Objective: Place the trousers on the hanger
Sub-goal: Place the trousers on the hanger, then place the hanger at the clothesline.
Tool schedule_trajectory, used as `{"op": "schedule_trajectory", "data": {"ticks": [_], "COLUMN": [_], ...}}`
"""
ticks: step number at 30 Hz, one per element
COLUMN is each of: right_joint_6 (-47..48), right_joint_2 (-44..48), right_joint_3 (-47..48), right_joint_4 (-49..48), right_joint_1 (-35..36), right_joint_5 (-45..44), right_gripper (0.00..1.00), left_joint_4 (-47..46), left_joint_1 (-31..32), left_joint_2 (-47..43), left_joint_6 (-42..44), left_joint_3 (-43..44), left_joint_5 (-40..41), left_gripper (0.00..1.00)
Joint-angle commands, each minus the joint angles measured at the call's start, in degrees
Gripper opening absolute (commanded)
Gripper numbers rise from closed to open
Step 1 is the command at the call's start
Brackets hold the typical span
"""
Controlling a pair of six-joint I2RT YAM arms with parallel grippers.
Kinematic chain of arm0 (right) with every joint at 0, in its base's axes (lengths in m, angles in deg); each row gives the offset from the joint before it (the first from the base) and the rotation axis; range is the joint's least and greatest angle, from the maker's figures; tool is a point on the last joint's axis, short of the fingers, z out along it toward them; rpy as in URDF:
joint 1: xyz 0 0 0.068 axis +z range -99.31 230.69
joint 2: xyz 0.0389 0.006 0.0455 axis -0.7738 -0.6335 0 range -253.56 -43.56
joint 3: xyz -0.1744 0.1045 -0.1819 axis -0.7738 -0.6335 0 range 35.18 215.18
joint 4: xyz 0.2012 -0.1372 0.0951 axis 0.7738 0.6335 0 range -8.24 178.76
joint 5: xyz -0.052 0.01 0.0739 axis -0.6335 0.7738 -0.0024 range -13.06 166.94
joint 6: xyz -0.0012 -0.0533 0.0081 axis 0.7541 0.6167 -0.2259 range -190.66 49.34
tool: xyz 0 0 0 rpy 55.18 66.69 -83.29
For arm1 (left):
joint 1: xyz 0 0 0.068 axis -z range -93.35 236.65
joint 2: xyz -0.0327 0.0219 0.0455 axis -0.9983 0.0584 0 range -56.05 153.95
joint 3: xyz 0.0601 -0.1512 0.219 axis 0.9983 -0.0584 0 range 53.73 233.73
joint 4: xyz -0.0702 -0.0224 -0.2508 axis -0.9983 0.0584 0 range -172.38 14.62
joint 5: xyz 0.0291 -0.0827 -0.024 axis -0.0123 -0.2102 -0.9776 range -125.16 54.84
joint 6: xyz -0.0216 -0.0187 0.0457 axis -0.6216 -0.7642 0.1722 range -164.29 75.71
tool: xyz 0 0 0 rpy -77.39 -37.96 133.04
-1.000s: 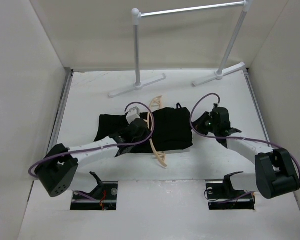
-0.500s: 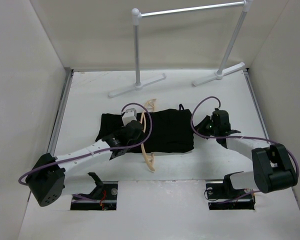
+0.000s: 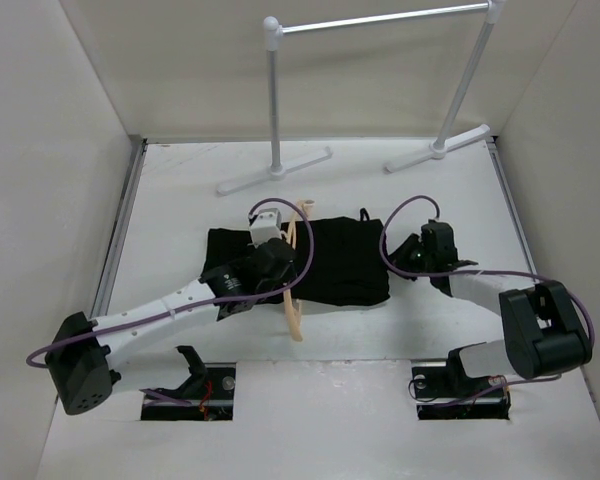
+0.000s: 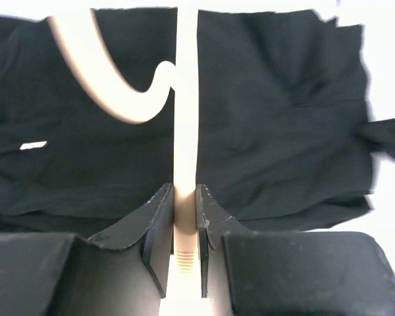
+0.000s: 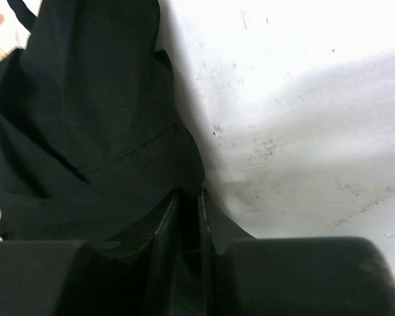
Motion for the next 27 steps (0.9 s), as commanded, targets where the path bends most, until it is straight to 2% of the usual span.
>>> {"op": "schedule_trajectory", "data": {"ticks": [1,3,8,11,14,16,20,21,22,24,27], "right_joint_6": [-0.32,-0.32,0.37,1.87,3.62,5.21,5.92,5.65,5.22,3.99,2.4], "right_joint_2": [0.77,2.09,10.07,18.5,26.15,31.08,35.67,35.59,35.15,33.83,30.15], "right_joint_3": [-0.54,-0.72,0.51,3.14,6.74,9.9,15.53,17.11,18.6,20.98,23.36], "right_joint_4": [-1.76,-1.32,4.64,10.96,17.03,20.2,21.18,21.0,20.39,17.16,9.43], "right_joint_1": [0.87,0.96,1.04,1.57,2.53,3.93,11.13,13.85,17.01,23.86,31.87], "right_joint_5": [-1.79,-1.61,-1.79,-2.84,-4.42,-4.08,-0.74,0.31,0.67,-0.11,-1.52], "right_gripper": [0.26,0.34,0.63,0.71,0.72,0.67,0.27,0.22,0.22,0.28,0.52], "left_joint_4": [-2.23,-2.06,-0.04,0.49,0.93,0.67,-1.17,-2.05,-3.02,-5.04,-7.76], "left_joint_1": [1.7,2.49,3.46,4.51,5.39,6.18,6.8,6.8,6.8,6.8,7.33], "left_joint_2": [-2.55,-2.55,-2.46,-2.64,-2.11,-1.41,0.35,0.87,1.4,2.37,3.43], "left_joint_6": [0.85,0.94,2.87,4.18,6.29,8.14,10.78,11.3,11.74,12.54,12.98], "left_joint_3": [5.64,7.4,11.61,15.65,20.31,23.21,26.65,27.09,27.35,27.53,27.18], "left_joint_5": [2.52,3.13,5.5,5.5,5.5,5.59,5.59,5.51,5.42,5.33,5.42], "left_gripper": [0.0,0.0,0.0,0.0,0.0,0.0,0.0,0.0,0.0,0.0,0.0]}}
